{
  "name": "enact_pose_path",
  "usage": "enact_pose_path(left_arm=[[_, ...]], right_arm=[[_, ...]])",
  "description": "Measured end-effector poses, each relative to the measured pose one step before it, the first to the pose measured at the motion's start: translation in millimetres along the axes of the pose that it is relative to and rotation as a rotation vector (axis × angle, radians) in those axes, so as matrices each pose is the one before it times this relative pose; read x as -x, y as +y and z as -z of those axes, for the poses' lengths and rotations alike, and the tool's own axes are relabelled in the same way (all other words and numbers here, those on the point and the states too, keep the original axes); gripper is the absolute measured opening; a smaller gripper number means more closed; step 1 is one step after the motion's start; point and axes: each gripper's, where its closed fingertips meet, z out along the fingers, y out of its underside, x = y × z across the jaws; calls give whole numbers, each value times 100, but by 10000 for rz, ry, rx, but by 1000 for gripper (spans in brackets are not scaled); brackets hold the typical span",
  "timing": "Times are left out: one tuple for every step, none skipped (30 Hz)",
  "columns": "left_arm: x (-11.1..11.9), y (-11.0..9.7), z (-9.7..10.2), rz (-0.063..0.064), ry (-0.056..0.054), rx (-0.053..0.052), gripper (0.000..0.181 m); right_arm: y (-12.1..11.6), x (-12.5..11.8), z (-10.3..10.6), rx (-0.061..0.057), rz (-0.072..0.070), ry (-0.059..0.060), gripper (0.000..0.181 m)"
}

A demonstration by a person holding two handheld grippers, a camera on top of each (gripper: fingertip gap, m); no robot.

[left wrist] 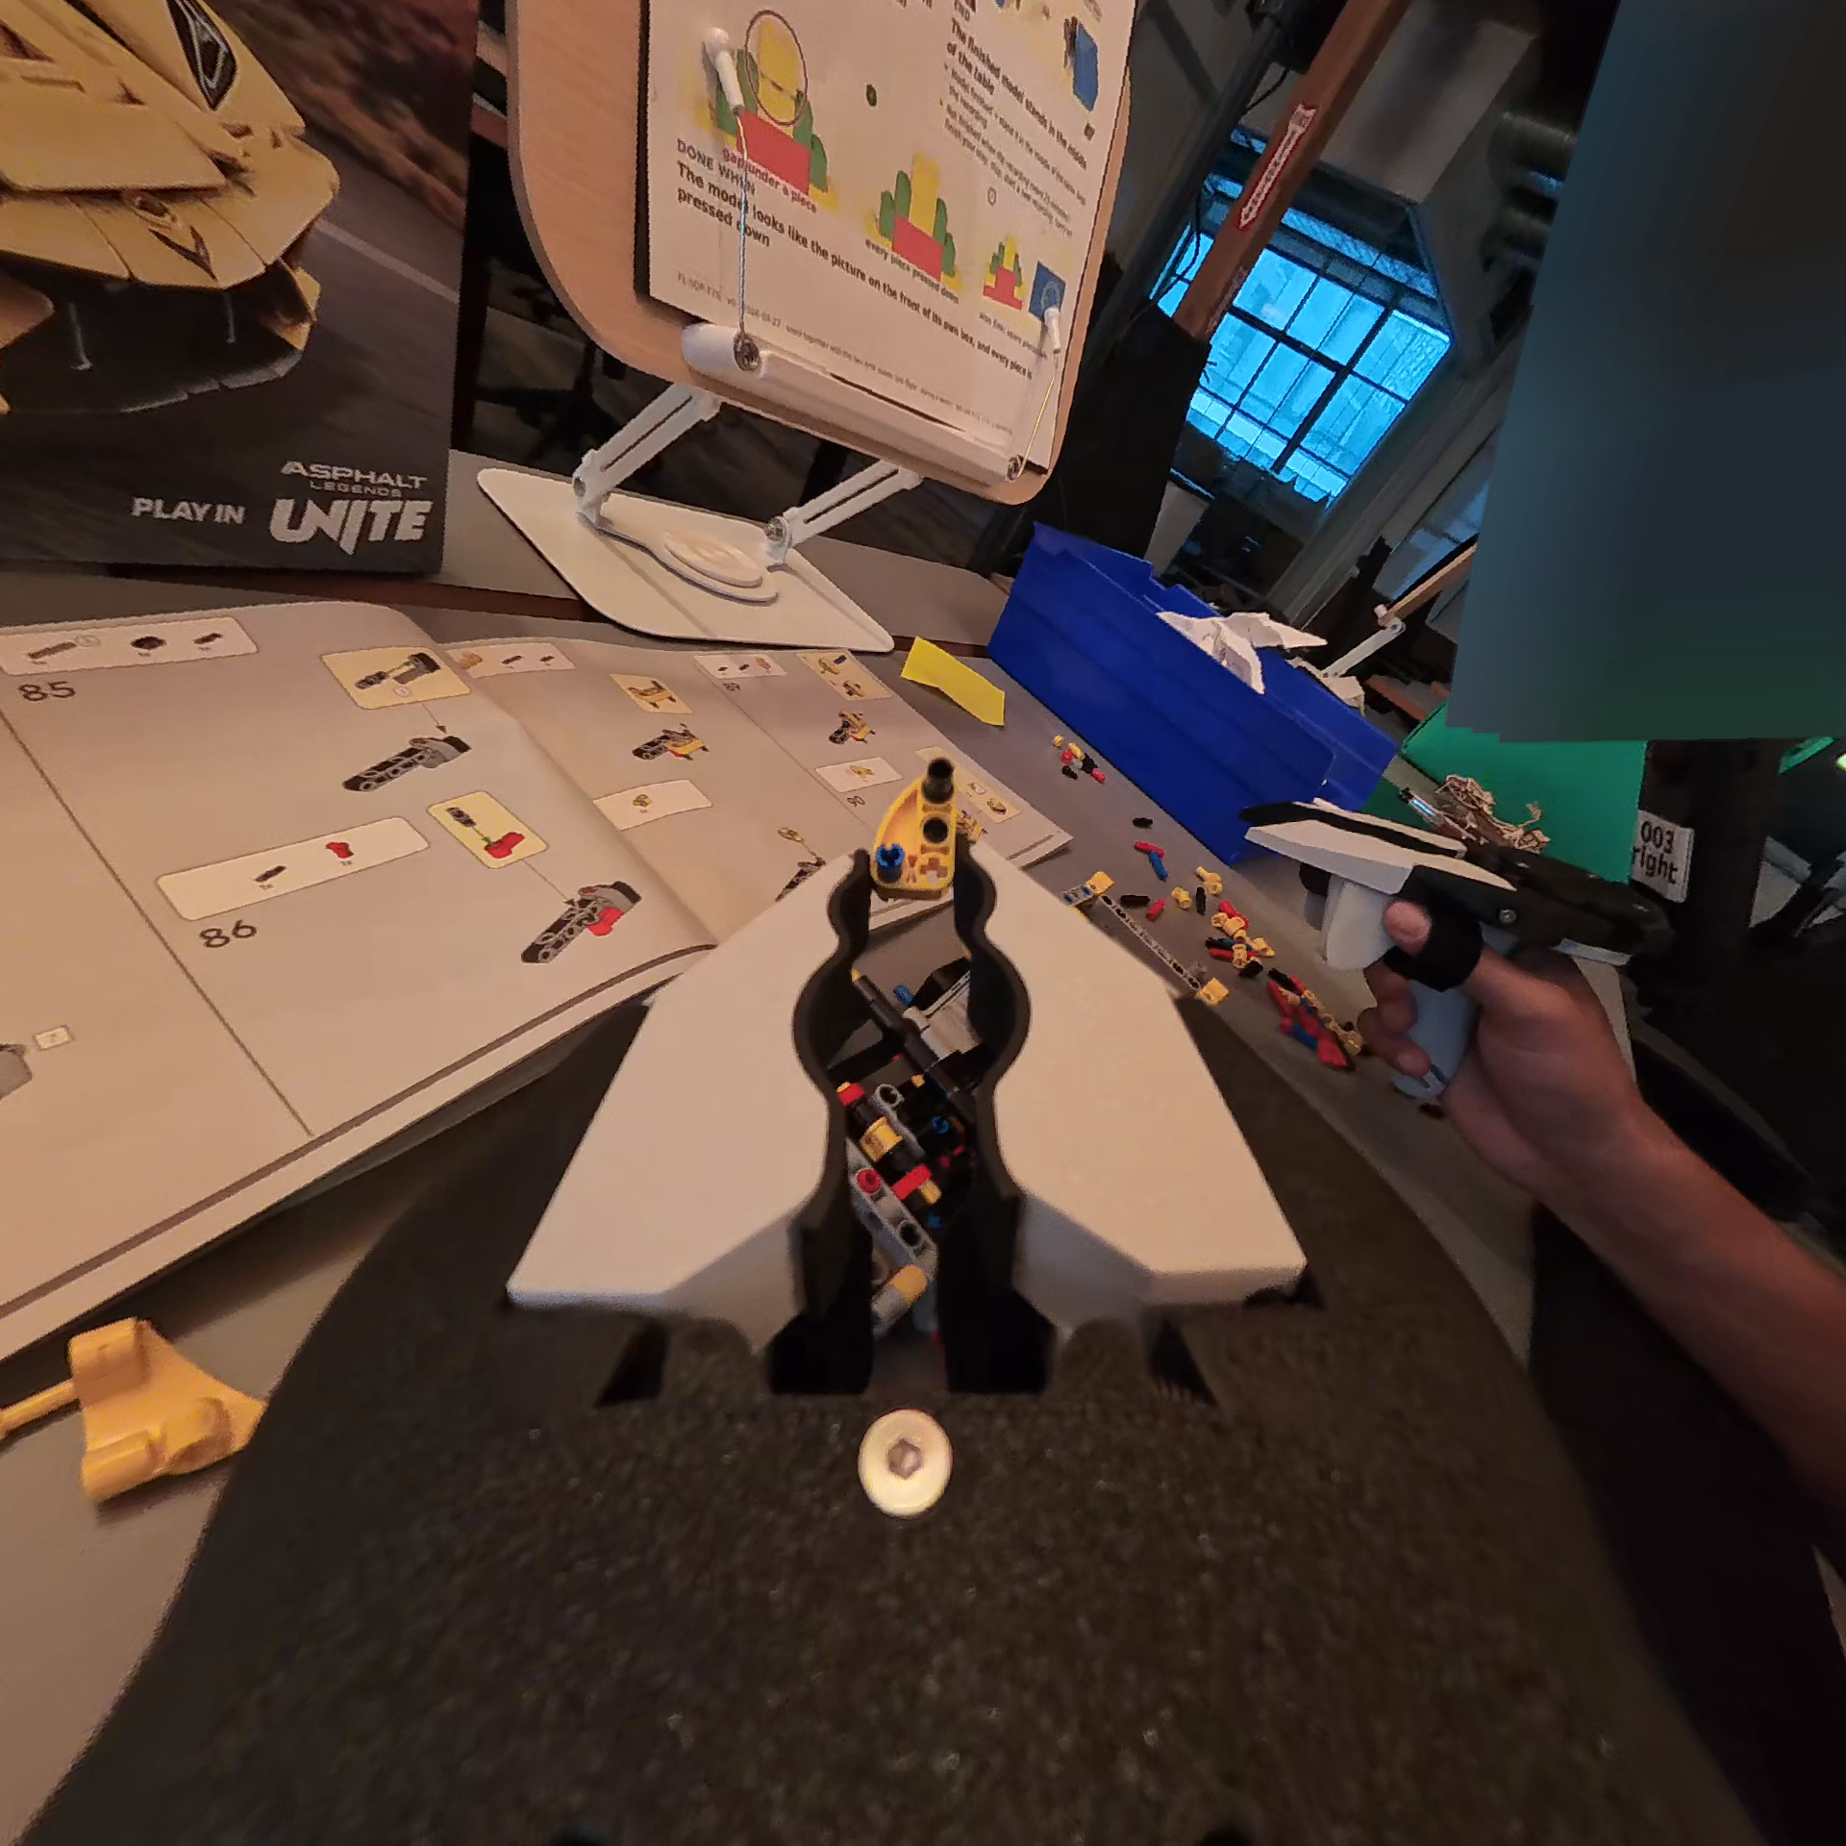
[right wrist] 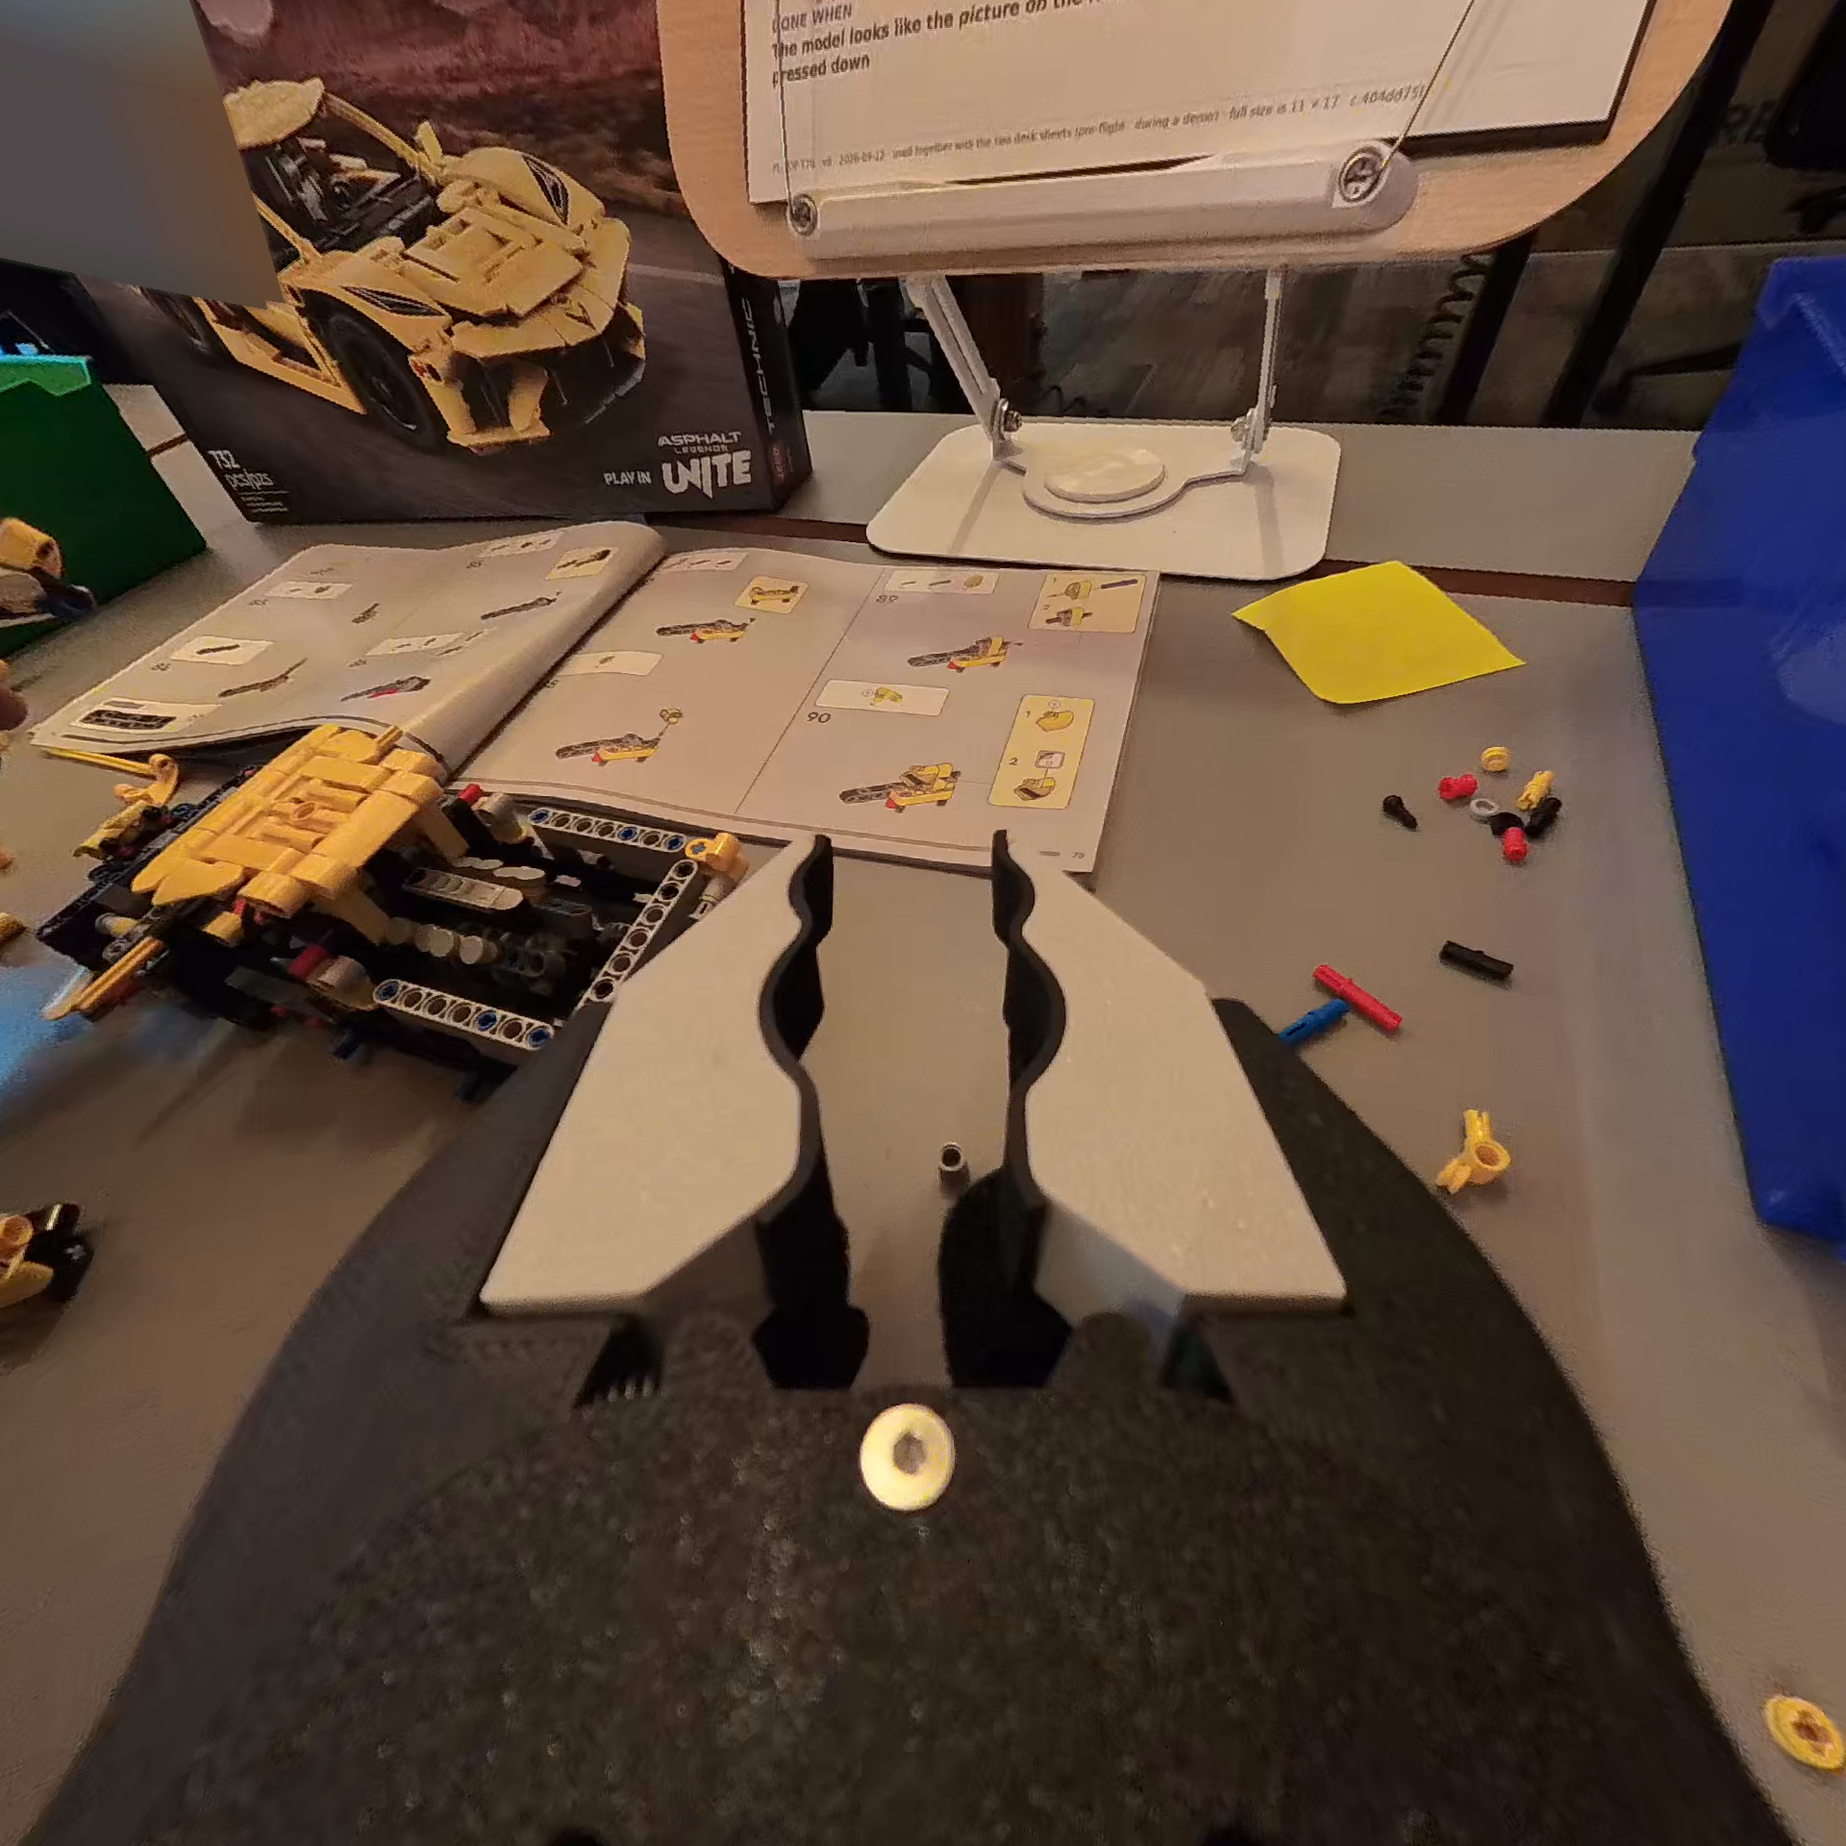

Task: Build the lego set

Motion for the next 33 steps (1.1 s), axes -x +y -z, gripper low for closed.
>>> enact_pose_path(left_arm=[[-59,107,-54,-40,34,43,16],[-45,89,-67,0,32,39,16],[-10,82,-62,21,20,20,15],[-13,72,-68,19,26,23,15],[-26,99,-77,7,39,51,15],[-9,87,-62,3,19,44,16],[14,39,-46,-8,-2,10,16],[7,25,-24,-17,1,11,16],[-6,5,-14,-15,2,8,16],[-8,-18,-3,-7,6,-6,15],[-11,8,7,-1,15,9,16],[-6,-12,23,-2,-1,2,16],[20,-37,52,-25,-22,-26,15],[33,4,43,-51,-27,-8,15],[8,69,26,-53,-14,40,16],[17,109,30,-60,-24,50,16],[33,62,42,-77,-40,24,15],[9,38,67,-73,-37,14,15],[10,-13,86,-61,-37,-6,15],[-18,-66,88,-65,-28,-36,15],[-62,-51,83,-72,-11,-16,15],[-75,-37,57,-73,-11,3,15],[-125,-90,85,-75,-8,-31,15],[-178,-122,74,-91,12,-47,15],[-216,-70,63,-116,26,-17,15],[-183,-69,60,-128,-5,-19,16],[-202,-124,63,-111,0,-58,15],[-245,-109,53,-69,49,-44,15],[-239,-94,49,-28,67,-23,15],[-181,-119,49,-19,46,-48,15],[-118,-122,51,-43,15,-57,15],[-39,-74,51,-69,-26,-27,15],[-20,-37,37,-94,-50,-15,15]], right_arm=[[15,41,-1,-8,-40,-46,30],[58,47,-28,26,-39,-45,30],[99,14,-40,46,-30,-30,30],[95,12,-30,48,-17,-21,30],[42,-23,-8,15,-11,-1,30],[-28,-21,15,-17,0,2,30],[-5,-19,11,-6,3,0,29],[35,11,-12,18,-12,-21,28],[62,11,-27,31,-29,-31,28],[9,8,-9,5,-20,-16,28],[-26,-15,10,-15,3,5,27],[-20,7,10,-4,15,3,27],[-5,18,1,2,12,-2,27],[-35,22,22,-13,14,4,27],[-31,29,23,-11,22,-5,27],[1,49,26,6,24,-12,26],[-17,30,34,-4,29,4,26],[-51,25,53,-21,38,13,26],[-62,17,55,-22,51,13,26],[-18,10,56,-3,52,24,25],[-3,3,54,-6,45,22,25],[22,31,46,-1,39,13,25],[66,61,19,25,37,-6,24],[46,94,21,24,41,-14,24],[2,107,24,1,62,-5,24],[-45,118,40,-11,91,1,24],[-38,162,19,-7,107,-18,23],[16,154,-2,19,98,-9,23],[59,157,-23,37,92,-18,23],[37,144,2,23,85,-21,23],[-2,96,29,1,84,5,23],[9,38,36,2,78,23,23],[15,23,37,0,48,17,22]])
